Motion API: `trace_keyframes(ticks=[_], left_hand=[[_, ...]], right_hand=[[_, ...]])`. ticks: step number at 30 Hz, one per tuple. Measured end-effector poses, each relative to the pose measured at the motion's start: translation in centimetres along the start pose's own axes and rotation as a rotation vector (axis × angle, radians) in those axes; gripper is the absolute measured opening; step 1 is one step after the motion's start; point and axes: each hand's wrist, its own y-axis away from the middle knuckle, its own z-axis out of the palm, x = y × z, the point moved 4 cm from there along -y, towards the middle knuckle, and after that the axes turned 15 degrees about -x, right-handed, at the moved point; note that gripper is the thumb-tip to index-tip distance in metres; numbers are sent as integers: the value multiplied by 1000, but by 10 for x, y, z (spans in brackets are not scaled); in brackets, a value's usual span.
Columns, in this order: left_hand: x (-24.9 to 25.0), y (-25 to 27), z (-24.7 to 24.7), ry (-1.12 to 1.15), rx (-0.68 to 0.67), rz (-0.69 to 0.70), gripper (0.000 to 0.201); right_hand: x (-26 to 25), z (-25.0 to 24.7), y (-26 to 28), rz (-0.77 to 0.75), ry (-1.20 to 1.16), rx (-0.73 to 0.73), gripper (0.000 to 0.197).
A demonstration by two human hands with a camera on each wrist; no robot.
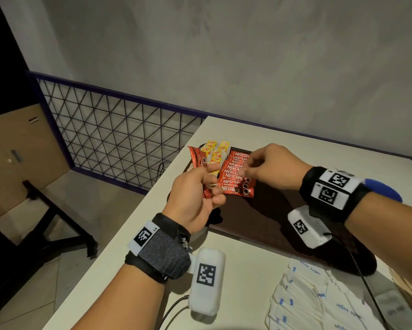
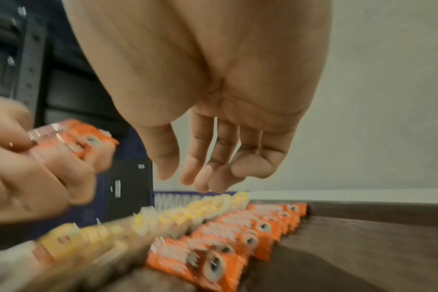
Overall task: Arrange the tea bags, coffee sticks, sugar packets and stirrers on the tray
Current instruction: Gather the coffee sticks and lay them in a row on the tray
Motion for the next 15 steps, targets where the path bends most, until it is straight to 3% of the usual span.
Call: trace_keyframes(ticks=[4,10,13,15], left_hand=[[-2,3,7,-108,-119,-25,41],[-6,12,20,-370,-385,-70,17],[-10,11,22,-404,-421,-71,9],[-11,10,22,-435,-408,-76,10]], right_hand=[[-21,-12,49,-166,-310,86,4],[-6,-3,106,-228,-645,224,17],[3,3,116,-243,-741,259,31],[7,2,120,-243,-792,263,30]])
